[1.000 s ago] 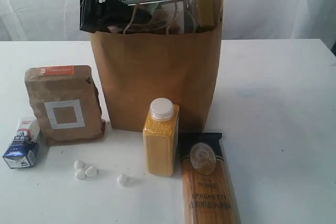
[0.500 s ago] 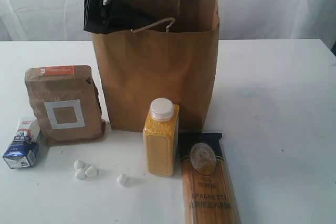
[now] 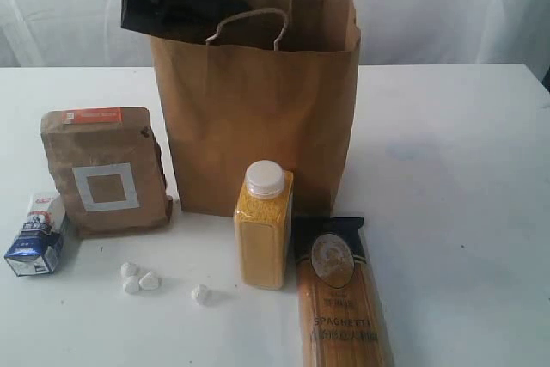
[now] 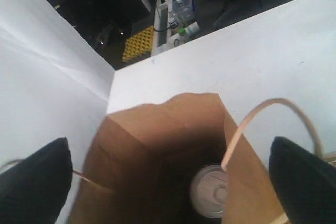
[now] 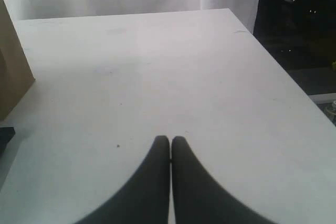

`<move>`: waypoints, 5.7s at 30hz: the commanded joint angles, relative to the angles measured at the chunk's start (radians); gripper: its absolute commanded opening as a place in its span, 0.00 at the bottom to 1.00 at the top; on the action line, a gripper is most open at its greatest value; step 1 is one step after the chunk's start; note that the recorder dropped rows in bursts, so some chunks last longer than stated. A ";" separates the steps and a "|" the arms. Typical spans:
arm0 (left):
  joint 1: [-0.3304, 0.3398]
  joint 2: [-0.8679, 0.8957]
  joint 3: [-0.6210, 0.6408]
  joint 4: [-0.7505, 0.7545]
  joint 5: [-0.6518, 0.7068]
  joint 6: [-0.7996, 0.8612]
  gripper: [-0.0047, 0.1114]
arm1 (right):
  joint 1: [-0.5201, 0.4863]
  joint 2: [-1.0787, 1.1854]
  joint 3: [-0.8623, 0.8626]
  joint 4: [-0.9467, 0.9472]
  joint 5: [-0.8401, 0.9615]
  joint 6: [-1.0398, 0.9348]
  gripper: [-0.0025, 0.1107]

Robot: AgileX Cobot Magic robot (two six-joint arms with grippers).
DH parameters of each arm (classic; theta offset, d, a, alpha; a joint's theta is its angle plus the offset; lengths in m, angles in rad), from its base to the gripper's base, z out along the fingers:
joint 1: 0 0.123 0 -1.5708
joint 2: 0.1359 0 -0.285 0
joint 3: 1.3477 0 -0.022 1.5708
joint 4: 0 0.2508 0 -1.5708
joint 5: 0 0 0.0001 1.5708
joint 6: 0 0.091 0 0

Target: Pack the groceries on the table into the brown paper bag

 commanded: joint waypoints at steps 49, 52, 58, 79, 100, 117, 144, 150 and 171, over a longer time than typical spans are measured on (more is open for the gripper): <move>0.697 -1.370 1.093 1.152 -0.651 -2.061 0.04 | 0.005 -0.004 0.005 -0.006 -0.007 -0.002 0.02; 0.697 -1.451 1.093 1.152 -0.674 -2.052 0.04 | 0.005 -0.004 0.005 -0.006 -0.007 -0.002 0.02; 0.649 -1.469 1.093 1.152 -0.586 -1.997 0.04 | 0.005 -0.004 0.005 -0.006 -0.007 -0.002 0.02; 0.412 -1.572 1.563 1.145 -0.730 -1.988 0.04 | 0.005 -0.004 0.005 -0.006 -0.007 -0.002 0.02; 0.412 -1.572 1.594 1.175 -0.673 -1.973 0.04 | 0.005 -0.004 0.005 -0.006 -0.007 -0.002 0.02; 0.414 -1.572 1.594 1.175 -0.654 -1.895 0.04 | 0.005 -0.004 0.005 -0.084 -0.324 -0.054 0.02; 0.414 -1.572 1.594 1.163 -0.723 -1.904 0.04 | 0.088 0.389 -0.390 0.120 -0.002 -0.139 0.02; 0.414 -1.572 1.594 1.163 -0.723 -1.904 0.04 | 0.320 0.823 -0.855 0.643 0.275 -0.471 0.02; 0.414 -1.572 1.594 1.163 -0.723 -1.904 0.04 | 0.905 1.202 -1.011 -0.055 0.635 0.181 0.02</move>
